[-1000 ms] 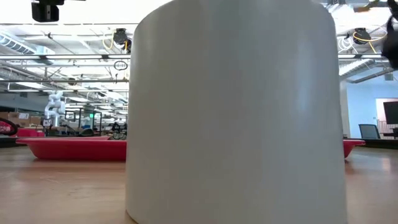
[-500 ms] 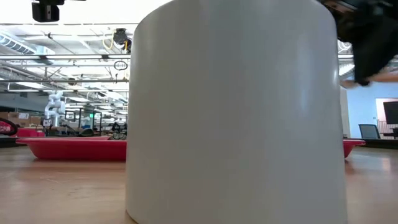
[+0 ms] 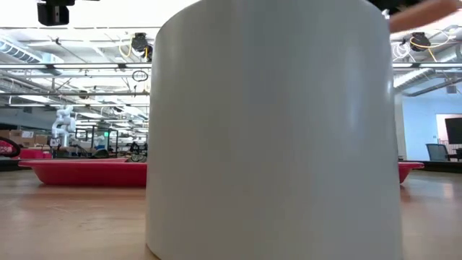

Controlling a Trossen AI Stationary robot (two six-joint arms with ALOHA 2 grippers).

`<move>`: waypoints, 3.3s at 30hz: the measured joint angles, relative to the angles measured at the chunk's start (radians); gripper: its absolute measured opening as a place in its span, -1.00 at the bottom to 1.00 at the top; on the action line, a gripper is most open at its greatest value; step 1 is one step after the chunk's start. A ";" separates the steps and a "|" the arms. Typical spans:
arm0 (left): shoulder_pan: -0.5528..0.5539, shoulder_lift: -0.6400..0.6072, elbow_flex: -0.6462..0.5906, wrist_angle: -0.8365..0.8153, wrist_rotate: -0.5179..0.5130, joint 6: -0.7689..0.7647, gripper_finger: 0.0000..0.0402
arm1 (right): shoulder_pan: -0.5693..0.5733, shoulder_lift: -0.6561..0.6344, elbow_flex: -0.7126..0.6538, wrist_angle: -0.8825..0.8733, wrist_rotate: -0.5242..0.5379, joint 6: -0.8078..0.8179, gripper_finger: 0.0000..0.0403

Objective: Pick and place plate/cup/fork/spoon on tray
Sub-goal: Put the yellow fork on the orange tray between the green plate and the green spoon

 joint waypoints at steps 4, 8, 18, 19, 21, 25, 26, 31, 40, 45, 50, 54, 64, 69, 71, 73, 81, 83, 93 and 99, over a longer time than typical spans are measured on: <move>0.000 0.000 0.000 0.000 0.000 0.003 -0.19 | -0.039 0.047 0.069 0.006 -0.001 -0.064 -1.00; 0.000 0.000 0.000 0.000 0.000 0.015 -0.19 | -0.075 0.090 0.112 0.059 -0.006 -0.122 -1.00; 0.000 0.000 0.000 -0.001 0.001 0.049 -0.19 | -0.176 0.121 0.118 0.207 0.015 -0.249 -1.00; 0.000 0.000 0.000 -0.002 0.001 0.059 -0.19 | -0.185 0.121 0.118 0.226 0.028 -0.271 -1.00; 0.000 0.000 0.000 -0.003 0.001 0.084 -0.19 | -0.208 0.123 0.118 0.282 0.046 -0.305 -1.00; 0.000 0.002 0.000 -0.018 0.001 0.099 -0.19 | -0.253 0.125 0.118 0.418 0.046 -0.358 -1.00; 0.000 0.002 0.000 -0.022 0.001 0.100 -0.19 | -0.263 0.134 0.118 0.449 0.046 -0.371 -1.00; 0.000 0.002 0.000 -0.057 0.001 0.108 -0.19 | -0.315 0.186 0.118 0.582 -0.007 -0.408 -1.00; 0.000 0.002 0.000 -0.066 0.001 0.054 -0.19 | -0.349 0.323 0.117 0.812 -0.166 -0.409 -1.00; 0.000 0.002 0.000 -0.068 0.001 0.043 -0.19 | -0.358 0.352 0.117 0.836 -0.197 -0.414 -1.00; 0.001 0.010 0.000 -0.075 0.001 0.048 -0.19 | -0.379 0.352 0.117 0.835 -0.222 -0.454 -1.00; 0.001 0.039 0.000 -0.096 -0.005 0.039 -0.19 | -0.408 0.352 0.117 0.827 -0.255 -0.487 -1.00; 0.001 0.137 0.000 -0.093 -0.006 0.020 -0.19 | -0.445 0.352 0.117 0.836 -0.306 -0.510 -1.00; 0.001 0.174 0.000 -0.088 -0.006 0.002 -0.19 | -0.444 0.379 0.117 0.977 -0.312 -0.483 -1.00; 0.001 0.185 0.000 -0.058 0.001 0.003 -0.19 | -0.441 0.405 0.117 1.072 -0.333 -0.454 -1.00; 0.001 0.186 0.000 -0.013 0.033 0.017 -0.19 | -0.436 0.424 0.118 1.137 -0.331 -0.421 -1.00; 0.000 0.187 0.000 -0.003 0.055 -0.022 -0.19 | -0.435 0.440 0.117 1.140 -0.292 -0.437 -1.00; 0.000 0.200 0.000 0.003 0.043 -0.065 -0.19 | -0.440 0.440 0.117 1.136 -0.287 -0.451 -1.00; 0.000 0.353 0.000 0.109 0.034 -0.118 -0.19 | -0.447 0.440 0.117 1.117 -0.248 -0.466 -1.00; 0.010 0.442 0.000 0.209 0.043 -0.114 -0.19 | -0.446 0.440 0.117 1.094 -0.278 -0.481 -1.00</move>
